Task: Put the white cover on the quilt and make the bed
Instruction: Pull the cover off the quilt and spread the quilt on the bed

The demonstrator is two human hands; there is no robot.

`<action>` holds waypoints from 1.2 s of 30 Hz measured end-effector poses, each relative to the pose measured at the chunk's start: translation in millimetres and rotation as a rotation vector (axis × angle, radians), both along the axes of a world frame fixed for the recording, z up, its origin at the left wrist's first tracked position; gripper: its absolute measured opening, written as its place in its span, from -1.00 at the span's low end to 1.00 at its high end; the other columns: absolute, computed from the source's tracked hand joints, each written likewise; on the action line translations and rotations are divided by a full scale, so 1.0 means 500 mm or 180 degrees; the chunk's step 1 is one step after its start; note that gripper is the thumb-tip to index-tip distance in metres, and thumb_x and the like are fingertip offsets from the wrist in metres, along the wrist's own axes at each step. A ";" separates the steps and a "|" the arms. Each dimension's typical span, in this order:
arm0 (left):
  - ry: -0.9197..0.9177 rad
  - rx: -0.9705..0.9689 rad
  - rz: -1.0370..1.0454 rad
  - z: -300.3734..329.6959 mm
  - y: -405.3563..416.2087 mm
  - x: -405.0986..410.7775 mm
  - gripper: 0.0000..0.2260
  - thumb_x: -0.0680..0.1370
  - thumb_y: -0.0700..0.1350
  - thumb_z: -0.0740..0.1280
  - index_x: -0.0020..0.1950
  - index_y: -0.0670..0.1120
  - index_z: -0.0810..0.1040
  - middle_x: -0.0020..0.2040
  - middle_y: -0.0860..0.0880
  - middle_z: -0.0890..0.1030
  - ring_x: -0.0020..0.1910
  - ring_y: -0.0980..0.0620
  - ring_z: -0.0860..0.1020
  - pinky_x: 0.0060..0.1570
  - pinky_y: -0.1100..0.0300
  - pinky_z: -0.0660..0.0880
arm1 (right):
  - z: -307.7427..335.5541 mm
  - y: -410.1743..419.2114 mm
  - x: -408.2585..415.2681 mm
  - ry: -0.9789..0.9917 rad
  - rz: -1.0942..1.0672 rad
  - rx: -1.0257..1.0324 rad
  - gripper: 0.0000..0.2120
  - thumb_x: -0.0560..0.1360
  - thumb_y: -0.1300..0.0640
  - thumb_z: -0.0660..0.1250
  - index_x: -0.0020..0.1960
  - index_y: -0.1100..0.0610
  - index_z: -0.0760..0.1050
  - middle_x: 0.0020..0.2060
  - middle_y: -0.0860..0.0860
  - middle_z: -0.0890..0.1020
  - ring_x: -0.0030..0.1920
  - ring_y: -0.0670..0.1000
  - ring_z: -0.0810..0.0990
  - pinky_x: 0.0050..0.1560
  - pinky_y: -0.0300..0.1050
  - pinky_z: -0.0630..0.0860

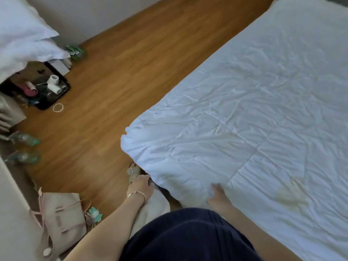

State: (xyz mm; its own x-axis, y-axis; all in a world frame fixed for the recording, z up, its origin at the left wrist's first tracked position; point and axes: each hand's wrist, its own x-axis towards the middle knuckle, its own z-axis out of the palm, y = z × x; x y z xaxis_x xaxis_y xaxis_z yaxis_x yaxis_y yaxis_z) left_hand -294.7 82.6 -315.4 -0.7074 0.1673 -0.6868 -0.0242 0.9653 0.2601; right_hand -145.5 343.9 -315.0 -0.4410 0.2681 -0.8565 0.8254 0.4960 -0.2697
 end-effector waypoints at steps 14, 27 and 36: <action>-0.0476 0.0688 -0.1128 0.032 -0.028 -0.498 -0.27 0.59 0.03 0.27 0.56 0.19 -0.17 0.57 -0.03 -0.26 0.51 -0.20 0.09 0.34 -0.03 0.34 | 0.097 -0.332 -0.457 0.0141 -0.0192 -0.0192 -0.49 0.61 0.03 0.20 0.54 -0.02 0.20 0.45 0.04 0.35 0.37 0.04 0.39 0.39 -0.12 0.28; -0.0668 0.1195 -0.0791 0.034 -0.176 -0.634 -0.67 0.55 -0.08 0.22 0.30 0.17 0.44 0.20 0.10 0.54 0.17 0.10 0.54 0.23 0.15 0.46 | 0.053 -0.354 -0.733 0.0427 -0.1269 0.0814 -0.36 0.58 -0.17 0.18 0.58 -0.07 0.05 0.56 -0.01 0.09 0.52 0.13 0.07 0.43 0.16 0.24; -0.0722 0.0375 -0.2261 0.021 -0.144 -1.002 -0.53 0.61 0.04 0.18 0.51 -0.04 0.23 0.46 -0.07 0.31 0.36 -0.10 0.39 0.28 0.02 0.39 | 0.032 -0.510 -0.939 0.0029 -0.1467 0.0526 -0.42 0.58 -0.10 0.20 0.55 -0.01 0.16 0.52 0.03 0.25 0.47 0.13 0.27 0.43 0.13 0.26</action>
State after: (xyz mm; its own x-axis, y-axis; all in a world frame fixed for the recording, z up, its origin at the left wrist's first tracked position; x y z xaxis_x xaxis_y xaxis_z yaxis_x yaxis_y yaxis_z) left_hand -795.8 10.9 -305.1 -0.2453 0.6118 -0.7520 0.5283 0.7347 0.4255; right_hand -615.1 89.0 -299.0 -0.2516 0.5693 -0.7827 0.9671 0.1163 -0.2263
